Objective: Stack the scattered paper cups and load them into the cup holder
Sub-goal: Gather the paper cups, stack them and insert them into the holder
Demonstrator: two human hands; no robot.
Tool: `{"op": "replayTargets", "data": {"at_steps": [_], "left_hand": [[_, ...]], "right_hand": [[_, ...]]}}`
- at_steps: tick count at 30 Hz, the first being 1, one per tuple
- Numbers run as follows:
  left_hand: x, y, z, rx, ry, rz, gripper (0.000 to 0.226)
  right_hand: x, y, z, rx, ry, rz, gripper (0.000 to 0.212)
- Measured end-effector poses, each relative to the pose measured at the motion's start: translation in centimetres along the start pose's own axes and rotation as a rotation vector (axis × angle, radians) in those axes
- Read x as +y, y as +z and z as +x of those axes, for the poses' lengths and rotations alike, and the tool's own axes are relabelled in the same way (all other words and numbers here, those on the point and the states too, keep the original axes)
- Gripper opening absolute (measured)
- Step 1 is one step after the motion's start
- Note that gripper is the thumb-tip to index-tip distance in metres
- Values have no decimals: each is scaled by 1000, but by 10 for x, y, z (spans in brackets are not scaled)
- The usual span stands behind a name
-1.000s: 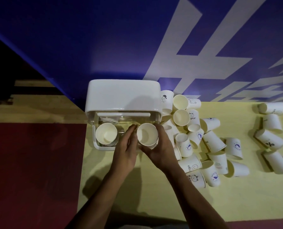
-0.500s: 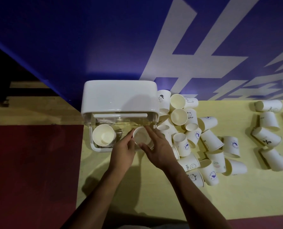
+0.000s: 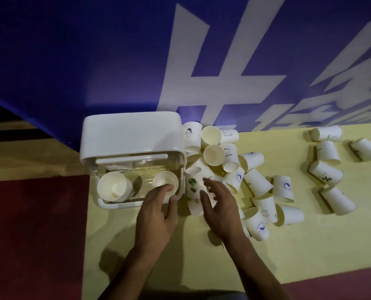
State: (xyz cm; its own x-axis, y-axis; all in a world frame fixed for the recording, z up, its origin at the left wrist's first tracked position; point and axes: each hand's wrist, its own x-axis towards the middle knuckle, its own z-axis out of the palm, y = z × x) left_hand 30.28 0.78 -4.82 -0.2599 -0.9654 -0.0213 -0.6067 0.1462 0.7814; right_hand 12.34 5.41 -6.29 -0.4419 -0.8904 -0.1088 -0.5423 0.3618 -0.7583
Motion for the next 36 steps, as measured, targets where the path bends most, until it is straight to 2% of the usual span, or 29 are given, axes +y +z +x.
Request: {"op": "replayTargets", "data": {"at_steps": [5,12,19,22,27,31,36], "left_hand": [[53,44,11,-189,40,-35,39],[135,135,31,-259,189,-60,37],[220,259,51,-355,259,36,44],[253,321,63,-425,318,123,52],[292,407,80,-571,477,309,65],[305,450,91,-695,513,510,73],[308,482,101,-705,593,768,59]], "right_hand": [[49,-67,-4,176,100,24,27],[121,-175,9,296,225,52,19],[198,-261,28,280,292,41,23],[231,-293,38,295,309,41,16],[278,-332,49,286,367,76,28],[305,-351,61,289,415,77,29],[329,-368,77,294,439,92,28]]}}
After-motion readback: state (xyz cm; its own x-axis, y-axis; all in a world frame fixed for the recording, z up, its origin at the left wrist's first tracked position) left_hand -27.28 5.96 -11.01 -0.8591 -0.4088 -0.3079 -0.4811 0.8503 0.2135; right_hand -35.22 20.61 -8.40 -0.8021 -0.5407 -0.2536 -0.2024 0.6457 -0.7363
